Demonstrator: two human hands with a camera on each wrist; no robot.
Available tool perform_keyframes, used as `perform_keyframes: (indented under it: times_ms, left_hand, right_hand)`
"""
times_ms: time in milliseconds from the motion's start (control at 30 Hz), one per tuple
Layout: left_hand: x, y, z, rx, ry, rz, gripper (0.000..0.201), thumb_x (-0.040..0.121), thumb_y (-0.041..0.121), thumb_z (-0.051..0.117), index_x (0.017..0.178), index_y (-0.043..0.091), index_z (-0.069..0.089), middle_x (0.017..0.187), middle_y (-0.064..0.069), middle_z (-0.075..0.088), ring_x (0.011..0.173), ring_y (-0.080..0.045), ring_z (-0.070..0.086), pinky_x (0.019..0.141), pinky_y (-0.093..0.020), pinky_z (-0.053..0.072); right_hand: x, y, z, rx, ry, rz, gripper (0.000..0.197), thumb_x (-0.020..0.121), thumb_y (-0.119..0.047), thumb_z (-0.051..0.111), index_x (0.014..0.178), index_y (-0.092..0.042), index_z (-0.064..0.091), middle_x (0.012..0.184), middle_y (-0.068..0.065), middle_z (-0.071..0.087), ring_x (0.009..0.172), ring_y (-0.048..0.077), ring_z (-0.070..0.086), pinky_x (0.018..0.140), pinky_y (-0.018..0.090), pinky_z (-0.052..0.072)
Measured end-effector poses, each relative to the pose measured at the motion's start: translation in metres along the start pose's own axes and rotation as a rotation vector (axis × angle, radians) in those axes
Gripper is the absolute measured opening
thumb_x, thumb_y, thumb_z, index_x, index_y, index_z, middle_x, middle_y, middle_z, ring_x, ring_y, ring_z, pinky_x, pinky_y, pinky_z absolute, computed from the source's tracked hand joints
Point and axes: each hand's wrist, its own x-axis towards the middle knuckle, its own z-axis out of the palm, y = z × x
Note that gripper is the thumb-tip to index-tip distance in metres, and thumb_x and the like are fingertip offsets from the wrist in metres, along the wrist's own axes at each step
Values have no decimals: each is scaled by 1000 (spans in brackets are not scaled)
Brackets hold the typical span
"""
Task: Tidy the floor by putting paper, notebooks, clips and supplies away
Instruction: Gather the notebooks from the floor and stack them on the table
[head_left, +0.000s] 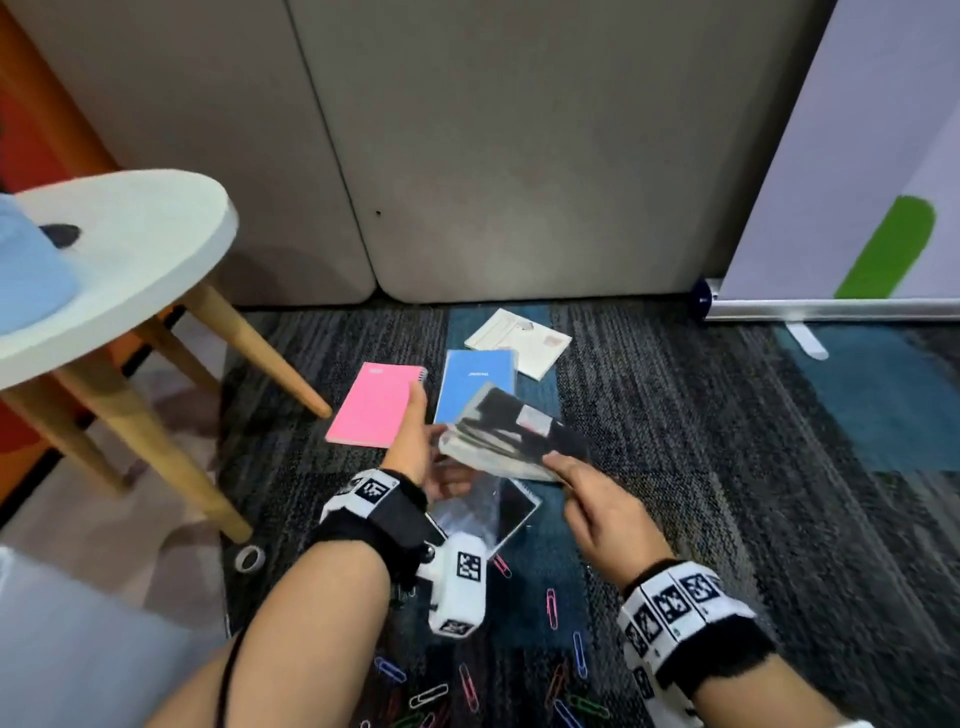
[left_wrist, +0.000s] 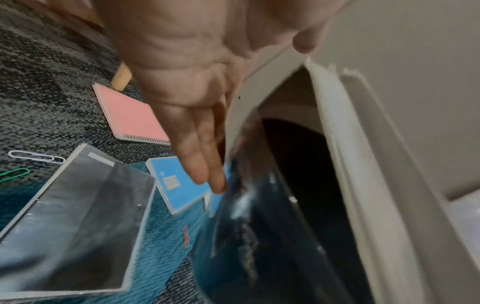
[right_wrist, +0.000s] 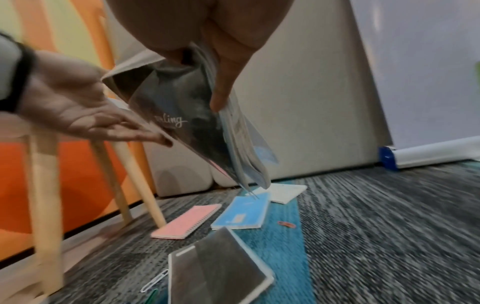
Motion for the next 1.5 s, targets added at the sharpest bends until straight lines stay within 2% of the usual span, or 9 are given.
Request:
perform_keyframes:
  times_ms: [100,267,500,633,800,933,1167,1400,1500]
  left_hand:
    - [-15,24,-15,-38,-3,-47,91,73,81,43,110,1,65,106,-22,69,99,-37,66,93,-50,49]
    - [-27,43,-44,203,-62,-29,24,91,24,57,90,3,70,70,-9,73,55,-17,70,54,-22,57]
    - [-28,33,-80,317,124,106,32,82,7,69,113,6,60,108,-18,69,94,-30,66,96,-44,50]
    - [-67,50,-80,255,243,156,20,82,8,70,96,15,58,97,-14,67,81,-26,63,81,-35,53]
    - [-127,87,-68,205,290,198,28,88,3,61,114,9,54,101,-9,65,90,-23,60,80,-29,47]
    - [-159,120,-66,177,332,177,18,87,6,64,97,20,57,95,-7,66,88,-25,61,81,-33,49]
    - [-199,197,-75,62,295,176,28,88,3,60,114,11,52,96,-4,62,79,-9,58,60,-6,46]
    - [-213,249,-96,-20,238,154,29,88,7,62,114,17,53,100,1,66,85,-2,63,69,-9,45]
    - [-210,264,-103,-36,214,167,36,87,8,63,120,17,52,110,3,66,101,-8,61,78,-10,46]
  right_hand:
    - [8,-12,5,-27,-49,-160,48,84,-19,36,131,-23,42,133,6,56,127,16,46,113,20,23]
    - [23,-40,8,1,-96,-309,47,85,-13,38,131,-21,42,135,7,53,132,20,34,113,28,29]
    - [26,-78,4,34,-190,-201,48,86,-22,33,132,-29,46,143,2,45,138,11,24,113,39,25]
    - [19,-115,-19,84,-359,-47,53,88,-22,33,139,-33,40,154,-9,20,143,4,10,116,18,7]
    - [33,-164,-60,252,-356,152,53,81,-25,47,133,-37,47,155,-21,5,141,-6,13,111,12,14]
    - [59,-207,-98,296,-363,242,51,80,-27,53,130,-35,50,154,-22,8,134,-9,22,100,-4,13]
    - [139,-260,-145,436,-235,508,48,91,-28,58,135,-32,41,139,-15,32,130,3,35,103,14,24]
    - [203,-292,-156,553,-243,762,57,90,-35,58,141,-33,33,107,-10,56,99,10,56,74,14,40]
    - [218,-303,-152,572,-267,754,41,89,-31,60,128,-35,48,121,-7,57,106,9,57,87,20,43]
